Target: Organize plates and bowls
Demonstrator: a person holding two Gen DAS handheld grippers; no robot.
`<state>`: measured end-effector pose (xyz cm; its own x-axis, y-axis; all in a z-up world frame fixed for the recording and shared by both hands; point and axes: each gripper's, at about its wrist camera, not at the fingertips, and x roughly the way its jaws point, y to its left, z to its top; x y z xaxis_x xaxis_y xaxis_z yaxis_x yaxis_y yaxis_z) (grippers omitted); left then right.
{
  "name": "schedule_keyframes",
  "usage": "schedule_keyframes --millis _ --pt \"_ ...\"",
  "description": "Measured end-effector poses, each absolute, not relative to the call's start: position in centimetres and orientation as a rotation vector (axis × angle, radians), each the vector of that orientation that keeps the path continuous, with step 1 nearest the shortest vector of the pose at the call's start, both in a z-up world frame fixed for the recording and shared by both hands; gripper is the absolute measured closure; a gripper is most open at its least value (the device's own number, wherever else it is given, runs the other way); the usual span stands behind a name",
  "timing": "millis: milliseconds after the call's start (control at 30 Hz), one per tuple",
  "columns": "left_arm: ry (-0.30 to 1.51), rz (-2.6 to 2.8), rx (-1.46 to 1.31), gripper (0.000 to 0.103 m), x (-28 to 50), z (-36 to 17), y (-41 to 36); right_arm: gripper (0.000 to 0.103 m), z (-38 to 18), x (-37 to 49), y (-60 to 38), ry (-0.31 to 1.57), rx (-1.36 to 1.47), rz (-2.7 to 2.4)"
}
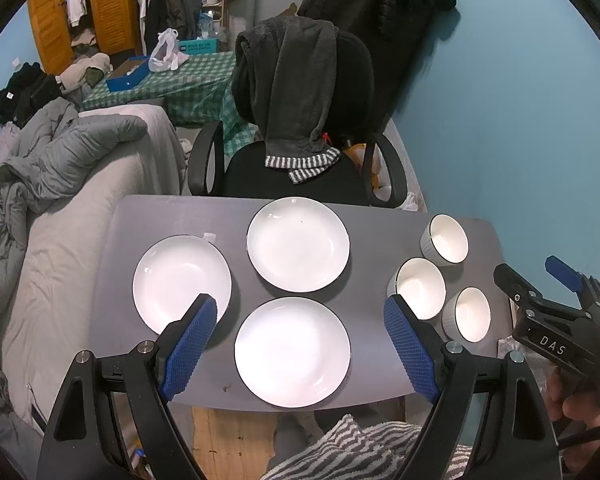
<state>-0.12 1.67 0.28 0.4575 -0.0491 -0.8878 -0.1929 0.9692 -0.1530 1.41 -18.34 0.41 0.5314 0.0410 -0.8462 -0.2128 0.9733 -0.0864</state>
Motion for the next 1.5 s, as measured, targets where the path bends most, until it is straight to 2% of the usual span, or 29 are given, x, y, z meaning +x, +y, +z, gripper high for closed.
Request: schedule_keyframes --millis 1500 --pt "1.115 0.044 -0.224 0.016 0.42 -0.77 0.64 0.002 0.41 1.28 -18.78 1.019 -0.163 0.138"
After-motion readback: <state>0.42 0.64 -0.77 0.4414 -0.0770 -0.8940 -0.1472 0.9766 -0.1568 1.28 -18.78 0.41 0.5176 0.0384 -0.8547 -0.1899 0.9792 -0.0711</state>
